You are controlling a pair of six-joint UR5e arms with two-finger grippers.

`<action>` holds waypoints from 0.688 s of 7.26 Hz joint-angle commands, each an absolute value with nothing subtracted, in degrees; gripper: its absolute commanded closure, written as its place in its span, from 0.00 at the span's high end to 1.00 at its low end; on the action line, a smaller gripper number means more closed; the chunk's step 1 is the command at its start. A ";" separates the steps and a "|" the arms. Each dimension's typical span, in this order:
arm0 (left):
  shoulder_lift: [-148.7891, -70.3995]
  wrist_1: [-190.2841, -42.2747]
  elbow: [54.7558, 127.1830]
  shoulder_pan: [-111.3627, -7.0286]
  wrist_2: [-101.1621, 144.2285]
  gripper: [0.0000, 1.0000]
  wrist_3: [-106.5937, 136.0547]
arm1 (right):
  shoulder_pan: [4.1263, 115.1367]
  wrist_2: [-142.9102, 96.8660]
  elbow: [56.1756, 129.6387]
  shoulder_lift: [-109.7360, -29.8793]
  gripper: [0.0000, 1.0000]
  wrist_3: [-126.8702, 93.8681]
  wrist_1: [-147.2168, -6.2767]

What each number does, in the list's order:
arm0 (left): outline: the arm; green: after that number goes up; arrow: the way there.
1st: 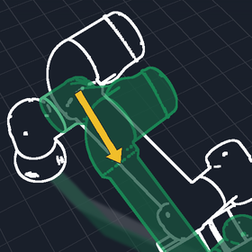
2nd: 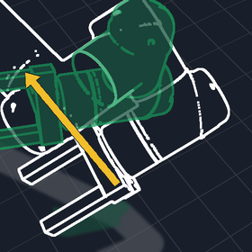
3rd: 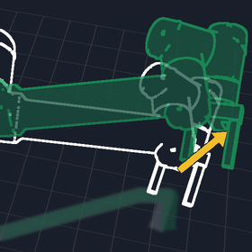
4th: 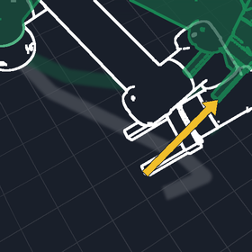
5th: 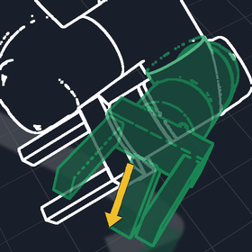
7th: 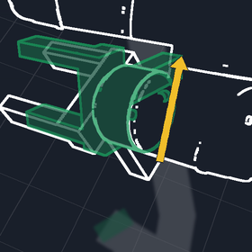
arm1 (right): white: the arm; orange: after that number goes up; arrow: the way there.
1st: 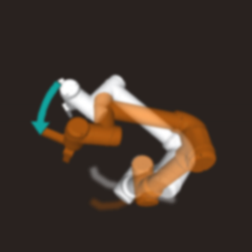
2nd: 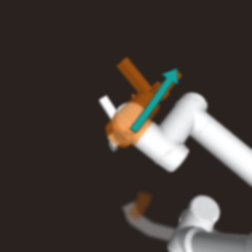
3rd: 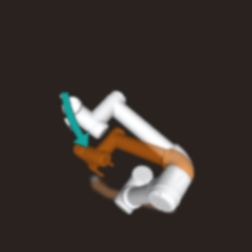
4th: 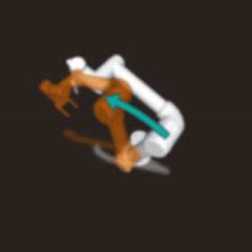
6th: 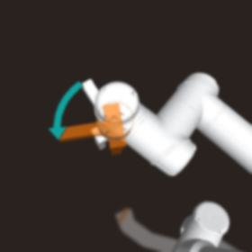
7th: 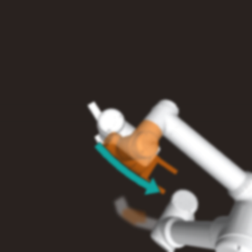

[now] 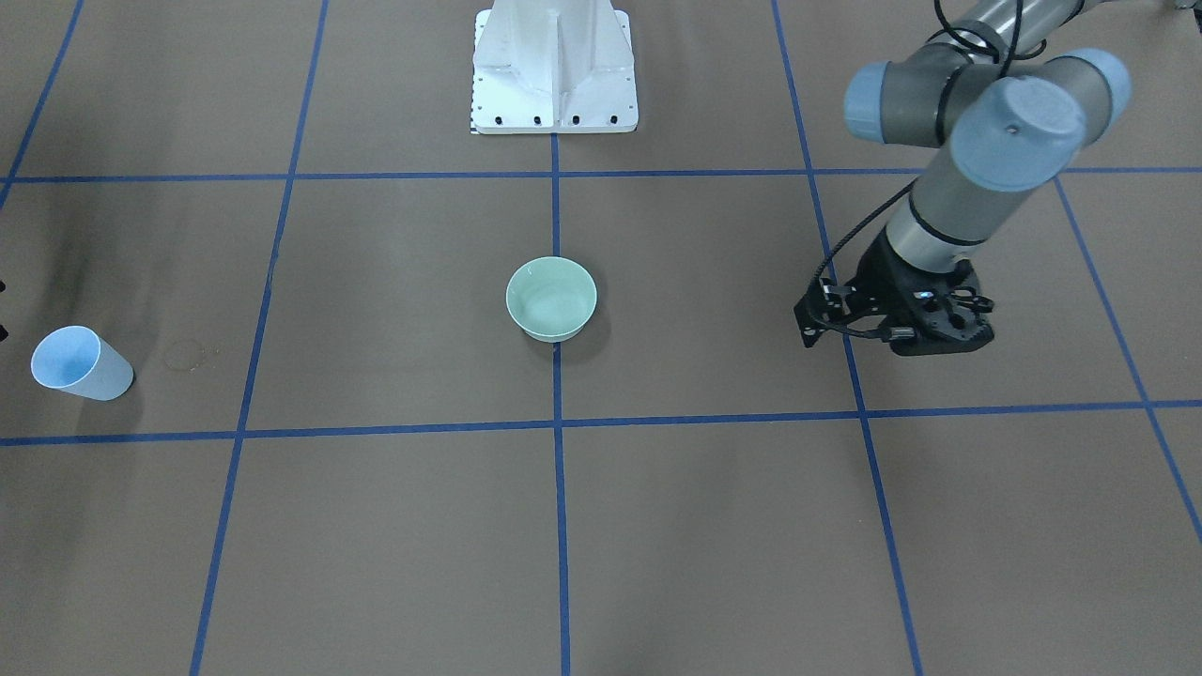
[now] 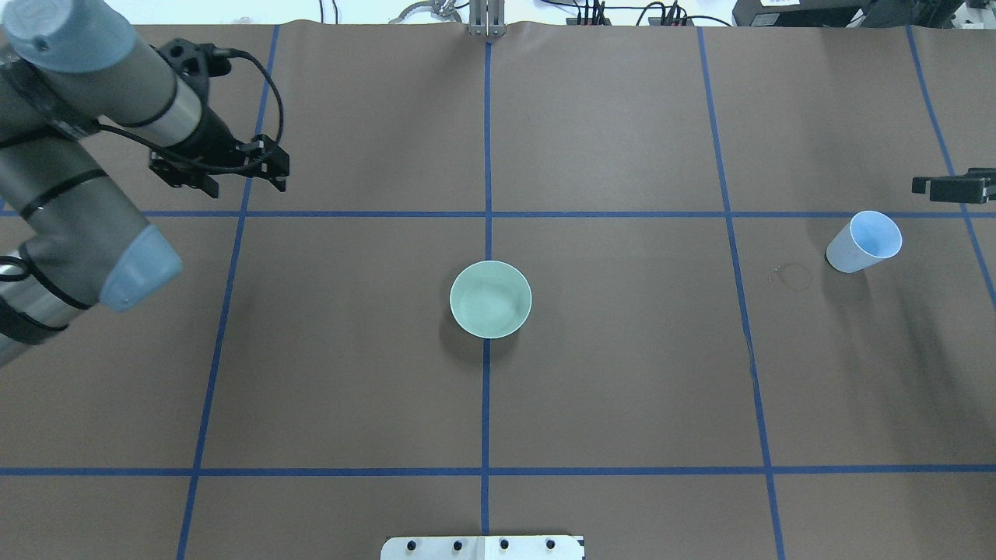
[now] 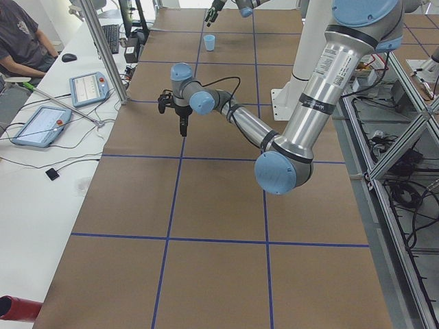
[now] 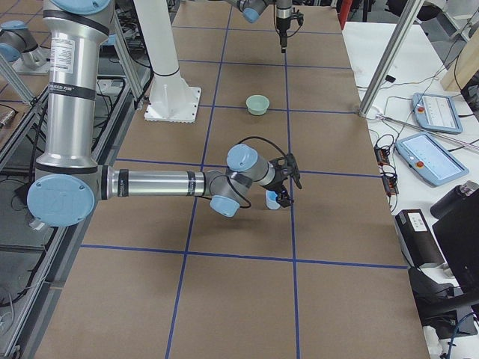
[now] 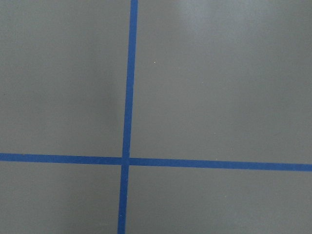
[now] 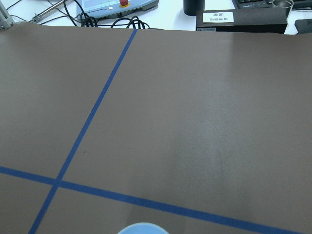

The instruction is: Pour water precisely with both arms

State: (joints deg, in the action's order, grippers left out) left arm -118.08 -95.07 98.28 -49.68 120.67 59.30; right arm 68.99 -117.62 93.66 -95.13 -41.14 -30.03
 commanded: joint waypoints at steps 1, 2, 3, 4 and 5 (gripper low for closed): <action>-125.47 -93.44 96.86 -40.38 116.30 0.99 69.39 | 76.17 -126.00 93.69 -90.36 1.00 -34.66 -43.72; -130.03 -92.04 94.42 -37.30 114.80 1.00 72.04 | 78.81 -128.99 93.52 -90.18 1.00 -30.45 -48.64; -133.30 -92.02 90.65 -34.66 113.31 1.00 72.24 | 80.58 -131.46 93.60 -89.74 1.00 -27.28 -53.13; -133.85 -92.54 88.35 -32.11 112.33 1.00 72.16 | 81.20 -133.75 93.78 -89.74 1.00 -26.29 -55.96; -133.86 -92.81 87.20 -31.04 112.32 0.99 72.07 | 81.21 -134.03 93.87 -89.82 1.00 -26.28 -56.25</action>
